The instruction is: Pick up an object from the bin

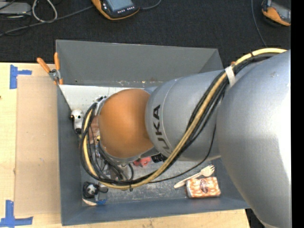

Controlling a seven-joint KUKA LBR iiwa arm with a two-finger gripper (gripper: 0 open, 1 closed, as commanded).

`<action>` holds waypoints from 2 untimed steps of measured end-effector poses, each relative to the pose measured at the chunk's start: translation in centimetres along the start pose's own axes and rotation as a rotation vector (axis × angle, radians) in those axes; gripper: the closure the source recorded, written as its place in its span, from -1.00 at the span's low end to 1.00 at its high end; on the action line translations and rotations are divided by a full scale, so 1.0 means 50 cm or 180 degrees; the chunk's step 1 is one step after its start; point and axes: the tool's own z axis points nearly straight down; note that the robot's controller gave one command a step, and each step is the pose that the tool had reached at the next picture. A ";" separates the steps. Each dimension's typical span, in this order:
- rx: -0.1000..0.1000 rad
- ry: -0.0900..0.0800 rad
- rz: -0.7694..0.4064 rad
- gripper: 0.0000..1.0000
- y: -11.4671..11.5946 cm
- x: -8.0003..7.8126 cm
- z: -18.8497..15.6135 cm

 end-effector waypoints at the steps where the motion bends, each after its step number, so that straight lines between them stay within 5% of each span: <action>1: -0.0005 -0.0021 0.0018 -1.00 -0.004 -0.005 -0.009; 2: -0.0014 -0.0055 -0.0465 -1.00 -0.023 0.024 0.154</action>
Offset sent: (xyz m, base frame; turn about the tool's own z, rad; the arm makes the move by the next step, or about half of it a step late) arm -0.0170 -0.0119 -0.0783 -0.1498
